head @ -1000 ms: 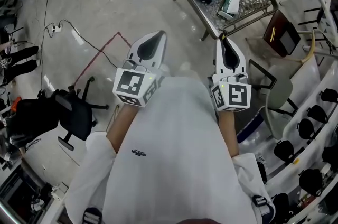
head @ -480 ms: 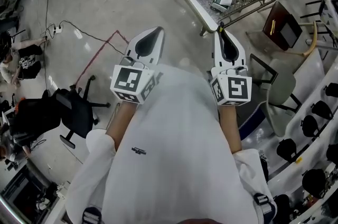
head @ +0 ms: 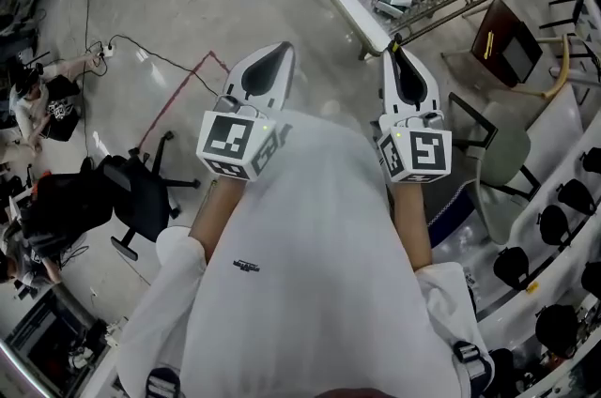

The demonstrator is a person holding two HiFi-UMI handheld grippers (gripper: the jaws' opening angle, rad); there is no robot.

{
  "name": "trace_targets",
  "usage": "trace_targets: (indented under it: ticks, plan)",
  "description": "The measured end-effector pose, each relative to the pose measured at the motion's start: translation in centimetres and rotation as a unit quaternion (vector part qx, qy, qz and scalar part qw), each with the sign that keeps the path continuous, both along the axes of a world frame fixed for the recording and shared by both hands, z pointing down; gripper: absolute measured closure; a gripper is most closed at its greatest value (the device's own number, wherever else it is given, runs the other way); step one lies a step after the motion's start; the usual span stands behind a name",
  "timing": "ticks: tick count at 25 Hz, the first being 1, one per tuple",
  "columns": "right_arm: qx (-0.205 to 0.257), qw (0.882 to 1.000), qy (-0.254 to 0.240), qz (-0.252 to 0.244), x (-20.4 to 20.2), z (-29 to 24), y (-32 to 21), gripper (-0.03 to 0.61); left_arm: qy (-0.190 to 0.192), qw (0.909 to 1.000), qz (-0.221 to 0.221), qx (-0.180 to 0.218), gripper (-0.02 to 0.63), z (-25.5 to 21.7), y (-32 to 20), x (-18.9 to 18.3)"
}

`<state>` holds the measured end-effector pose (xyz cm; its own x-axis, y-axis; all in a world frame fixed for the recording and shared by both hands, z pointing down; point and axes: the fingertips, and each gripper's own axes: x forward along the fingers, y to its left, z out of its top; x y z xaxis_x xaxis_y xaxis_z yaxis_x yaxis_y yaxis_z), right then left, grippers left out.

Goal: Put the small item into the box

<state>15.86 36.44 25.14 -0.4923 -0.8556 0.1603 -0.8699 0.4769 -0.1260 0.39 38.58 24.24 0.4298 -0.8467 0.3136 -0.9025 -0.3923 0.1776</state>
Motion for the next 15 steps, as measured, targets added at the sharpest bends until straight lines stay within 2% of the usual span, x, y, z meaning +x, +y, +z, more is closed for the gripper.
trace_targets:
  ticks: [6,15]
  plan:
    - [-0.002,1.000,0.001,0.009,0.0,0.1,-2.6,0.545,0.005,0.9999,0.009,-0.002,0.611,0.2,-2.8,-0.1]
    - [-0.015,1.000,0.005,0.018,-2.5,0.9,-9.9,0.545,0.012,0.9997,0.019,-0.008,0.611,0.7,-10.7,-2.7]
